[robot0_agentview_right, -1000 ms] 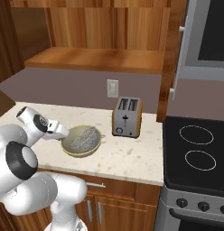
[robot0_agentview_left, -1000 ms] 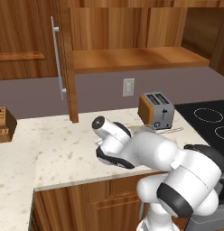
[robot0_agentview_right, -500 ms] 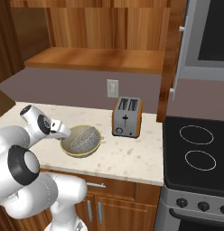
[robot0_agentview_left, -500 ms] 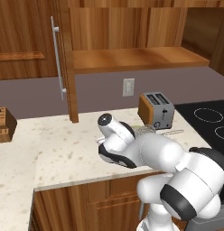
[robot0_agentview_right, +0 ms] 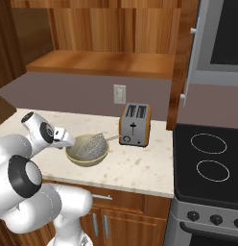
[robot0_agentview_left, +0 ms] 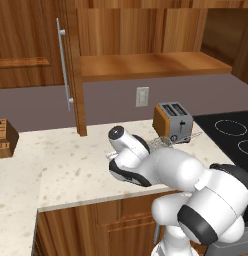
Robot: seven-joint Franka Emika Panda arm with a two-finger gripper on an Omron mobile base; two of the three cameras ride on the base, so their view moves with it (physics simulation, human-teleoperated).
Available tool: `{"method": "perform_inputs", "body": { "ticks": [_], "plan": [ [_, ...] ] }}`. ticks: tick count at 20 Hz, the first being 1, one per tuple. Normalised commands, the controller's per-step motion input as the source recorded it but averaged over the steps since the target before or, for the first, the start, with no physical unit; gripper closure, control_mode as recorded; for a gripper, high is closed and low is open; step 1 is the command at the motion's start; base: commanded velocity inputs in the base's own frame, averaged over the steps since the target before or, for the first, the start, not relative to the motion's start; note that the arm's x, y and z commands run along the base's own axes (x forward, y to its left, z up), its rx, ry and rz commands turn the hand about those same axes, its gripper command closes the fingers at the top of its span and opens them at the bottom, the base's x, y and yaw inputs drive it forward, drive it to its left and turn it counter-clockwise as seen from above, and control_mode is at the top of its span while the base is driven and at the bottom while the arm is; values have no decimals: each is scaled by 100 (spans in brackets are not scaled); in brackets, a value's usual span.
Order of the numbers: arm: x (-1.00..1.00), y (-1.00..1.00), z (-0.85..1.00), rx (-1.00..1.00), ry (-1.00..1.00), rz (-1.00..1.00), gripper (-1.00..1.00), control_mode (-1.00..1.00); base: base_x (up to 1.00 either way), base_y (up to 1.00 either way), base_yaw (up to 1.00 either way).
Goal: Open the cabinet and setup a tea strainer by placing it in the bowl upright.
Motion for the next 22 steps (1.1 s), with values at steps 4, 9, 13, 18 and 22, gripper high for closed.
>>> {"method": "perform_inputs", "body": {
  "ticks": [4, 9, 13, 18, 22],
  "plan": [
    [0, 0, 0, -1, -4, 0, -100, -100, 0, 0, 0],
    [0, -2, 7, -2, -4, 0, -100, -100, 0, 0, 0],
    [-15, 0, 35, 0, -7, 0, -100, -100, 0, 0, 0],
    [-26, 0, 53, 0, -8, 0, -100, -100, 0, 0, 0],
    [-42, -10, 40, 5, -11, 0, -100, -100, 0, 0, 0]
  ]
}}
